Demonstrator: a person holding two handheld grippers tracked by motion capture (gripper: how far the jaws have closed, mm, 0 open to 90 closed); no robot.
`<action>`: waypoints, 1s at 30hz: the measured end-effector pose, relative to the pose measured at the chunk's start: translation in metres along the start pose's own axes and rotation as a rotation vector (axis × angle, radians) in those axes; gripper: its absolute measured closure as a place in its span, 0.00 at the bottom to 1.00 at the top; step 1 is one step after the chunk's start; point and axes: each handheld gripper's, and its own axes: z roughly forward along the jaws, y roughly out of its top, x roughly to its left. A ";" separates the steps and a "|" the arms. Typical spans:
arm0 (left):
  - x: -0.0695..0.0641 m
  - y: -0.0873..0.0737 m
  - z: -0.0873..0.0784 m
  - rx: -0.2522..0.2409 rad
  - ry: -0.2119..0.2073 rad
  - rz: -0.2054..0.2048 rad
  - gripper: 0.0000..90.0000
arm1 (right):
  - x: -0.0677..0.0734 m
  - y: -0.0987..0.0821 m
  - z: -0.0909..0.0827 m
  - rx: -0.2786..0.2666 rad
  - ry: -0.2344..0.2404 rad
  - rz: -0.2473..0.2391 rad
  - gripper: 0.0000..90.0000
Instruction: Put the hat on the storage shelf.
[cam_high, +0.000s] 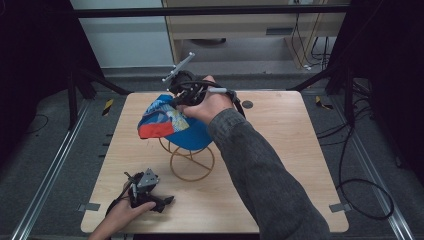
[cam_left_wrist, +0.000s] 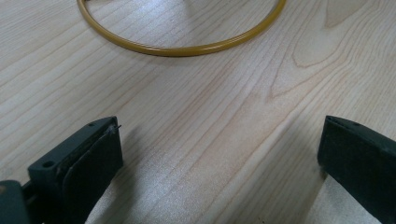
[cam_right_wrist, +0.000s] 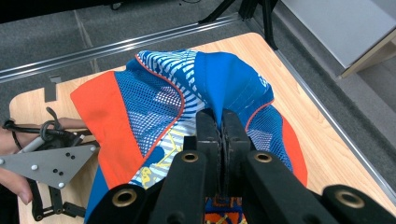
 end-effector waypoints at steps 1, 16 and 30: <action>0.000 0.000 0.000 0.000 0.000 0.000 0.00 | -0.001 0.000 0.000 0.000 0.001 0.001 0.98; 0.000 0.000 0.000 0.000 0.000 0.000 0.00 | 0.002 -0.006 0.010 0.006 0.028 0.010 0.96; 0.000 0.000 0.000 0.000 0.000 -0.001 0.00 | 0.003 -0.009 0.011 0.010 0.033 0.013 0.88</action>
